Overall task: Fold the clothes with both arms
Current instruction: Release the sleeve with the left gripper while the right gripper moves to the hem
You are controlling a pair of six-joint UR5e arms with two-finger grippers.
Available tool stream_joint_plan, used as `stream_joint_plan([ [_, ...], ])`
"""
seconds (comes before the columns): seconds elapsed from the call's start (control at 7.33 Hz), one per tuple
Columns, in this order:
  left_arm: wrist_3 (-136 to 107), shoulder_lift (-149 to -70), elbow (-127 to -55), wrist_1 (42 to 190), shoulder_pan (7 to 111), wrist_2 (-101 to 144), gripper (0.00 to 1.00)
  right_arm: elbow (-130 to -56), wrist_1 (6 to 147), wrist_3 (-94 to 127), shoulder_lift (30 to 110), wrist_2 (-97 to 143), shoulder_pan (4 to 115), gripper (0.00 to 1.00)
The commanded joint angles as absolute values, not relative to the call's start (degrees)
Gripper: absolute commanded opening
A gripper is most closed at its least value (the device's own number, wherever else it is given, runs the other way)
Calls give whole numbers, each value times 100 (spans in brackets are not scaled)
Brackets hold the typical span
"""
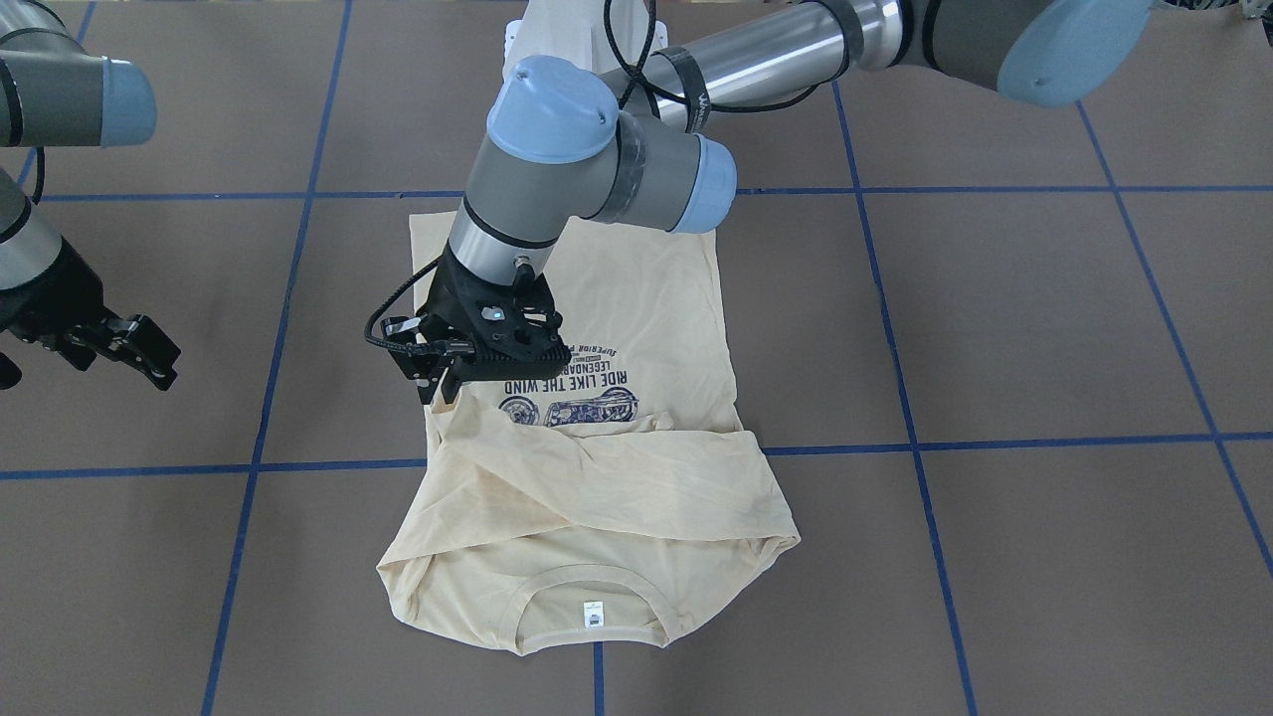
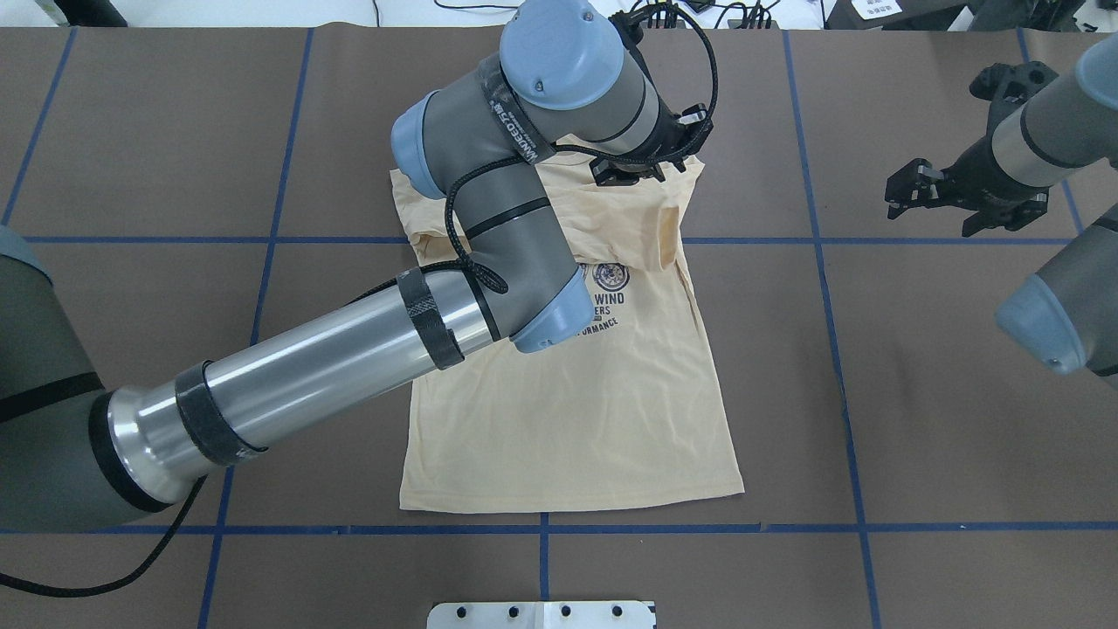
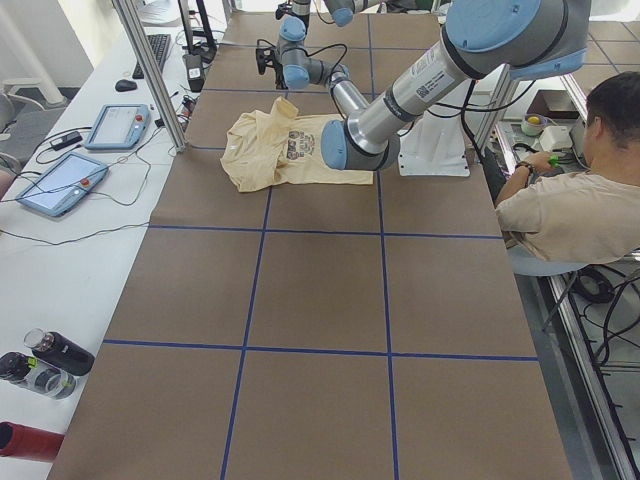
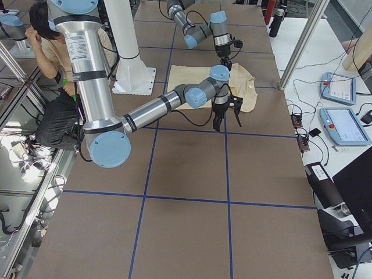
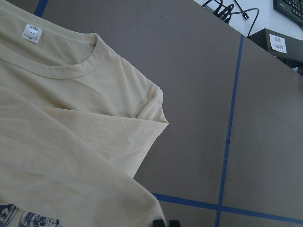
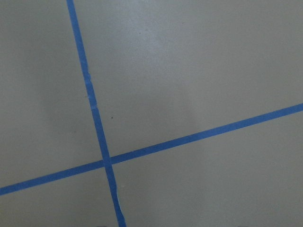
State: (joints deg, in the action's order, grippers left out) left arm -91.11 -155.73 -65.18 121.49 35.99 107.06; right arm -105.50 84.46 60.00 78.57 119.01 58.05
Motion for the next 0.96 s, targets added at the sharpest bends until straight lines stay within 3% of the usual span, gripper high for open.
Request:
stream_joint_plan([
  [0.0,-9097,-15557,-6583,12155,3603,10714,88,-10556,8429,6029,7831,11900,5801,96],
  [0.14,-9097,-15487,-6766,12112,3621,10757,88,-10564,8429,6082,7770,11900,5783,98],
  [0.68,-9079,-13101,-9899,12050,3717,10942,88,-10957,7006,9230,7830,11072,4050,98],
  [0.82,-8983,-12904,-10062,12041,3787,10942,88,-11343,7005,10029,8040,10352,3260,98],
])
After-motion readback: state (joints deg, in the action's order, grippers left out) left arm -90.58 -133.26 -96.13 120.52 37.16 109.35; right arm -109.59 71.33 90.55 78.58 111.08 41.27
